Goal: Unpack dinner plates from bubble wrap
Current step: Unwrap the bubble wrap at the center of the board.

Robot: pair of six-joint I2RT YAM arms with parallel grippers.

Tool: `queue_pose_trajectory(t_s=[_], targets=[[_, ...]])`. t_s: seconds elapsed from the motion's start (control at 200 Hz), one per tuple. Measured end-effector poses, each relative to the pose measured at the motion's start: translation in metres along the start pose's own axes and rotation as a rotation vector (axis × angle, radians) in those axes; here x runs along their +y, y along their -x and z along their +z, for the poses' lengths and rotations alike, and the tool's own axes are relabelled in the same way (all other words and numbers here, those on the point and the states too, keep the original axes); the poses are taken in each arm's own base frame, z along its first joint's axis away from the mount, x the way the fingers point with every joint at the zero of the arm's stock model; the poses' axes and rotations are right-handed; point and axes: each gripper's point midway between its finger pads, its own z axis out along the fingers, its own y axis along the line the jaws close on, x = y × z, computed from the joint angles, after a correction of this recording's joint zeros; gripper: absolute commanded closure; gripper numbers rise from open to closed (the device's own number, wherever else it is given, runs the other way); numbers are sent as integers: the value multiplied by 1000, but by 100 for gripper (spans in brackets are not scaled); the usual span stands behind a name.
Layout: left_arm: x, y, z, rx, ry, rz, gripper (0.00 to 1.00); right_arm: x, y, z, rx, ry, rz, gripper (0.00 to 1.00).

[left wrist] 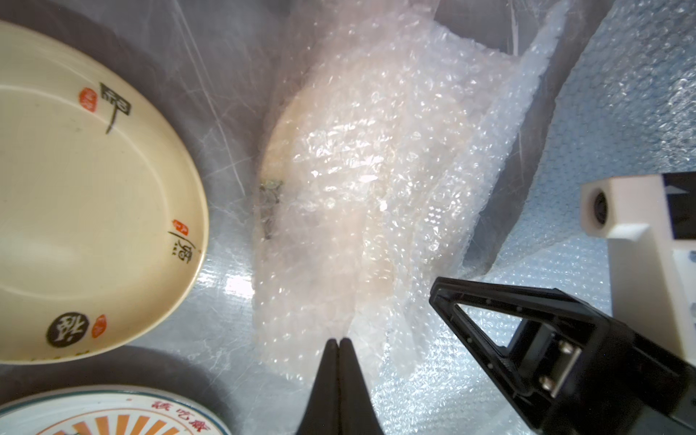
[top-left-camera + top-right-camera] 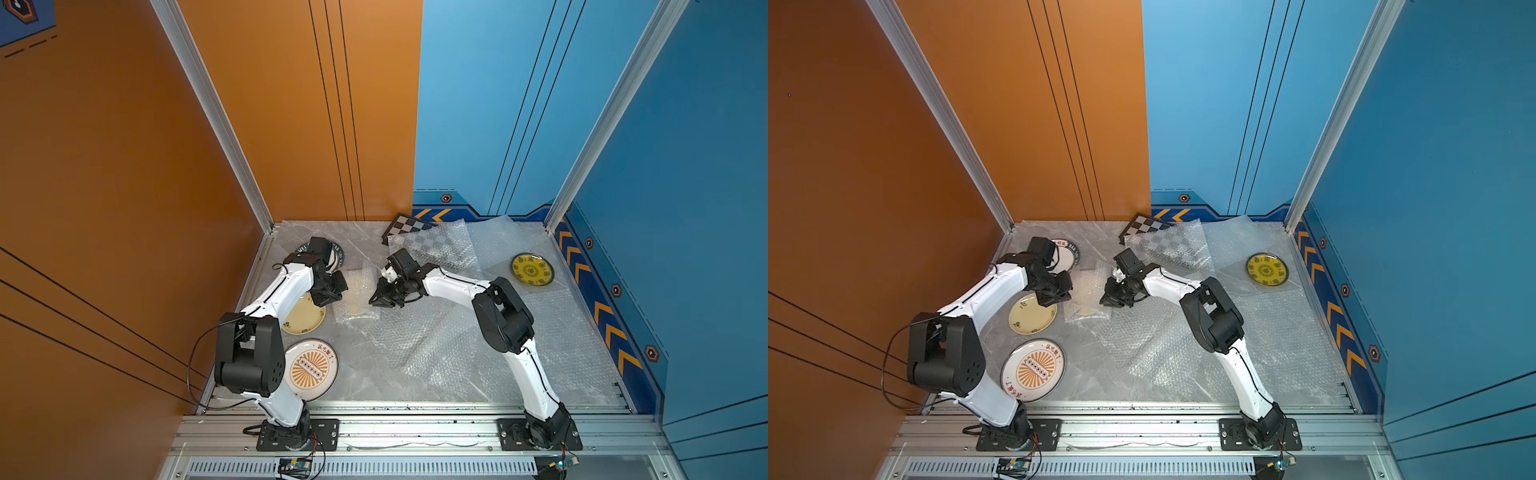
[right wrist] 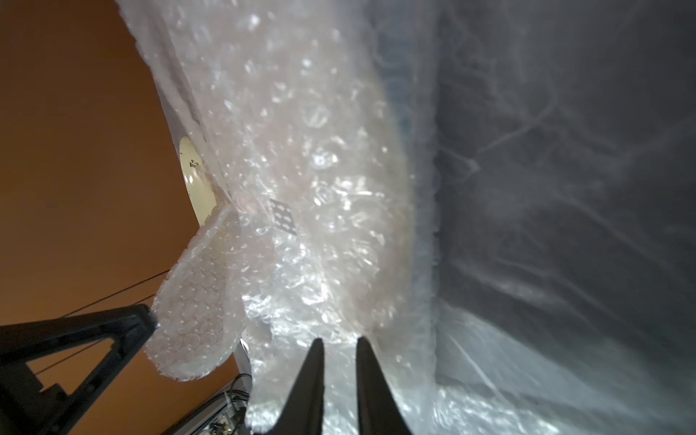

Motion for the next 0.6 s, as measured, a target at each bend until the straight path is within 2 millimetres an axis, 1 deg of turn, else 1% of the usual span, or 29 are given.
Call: queue_pose_trajectory(t_s=[0.095,0.18,0.295,0.375,0.436,0.466,0.536,0.601], targets=[[-6,-3,3,0,-13,6,100,7,1,-5,-15,3,-16,80],[-8,-5,5,2,-18,5,100,16,1,-8,-21,15,-30,85],[-9,-5,5,-2,-21,-6,100,30,-2,-6,-20,35,-45,90],[-9,-4,1,-12,-27,-14,100,32,-5,-4,-15,36,-51,92],[-9,-2,-4,-28,-35,-22,100,27,-9,1,-4,26,-43,93],[-9,-1,-8,-39,-41,-24,100,21,-10,3,1,14,-31,93],[-9,3,-20,-71,-58,-34,100,0,-12,5,10,-25,3,94],[-8,8,-29,-99,-72,-47,100,-23,-8,2,9,-72,45,94]])
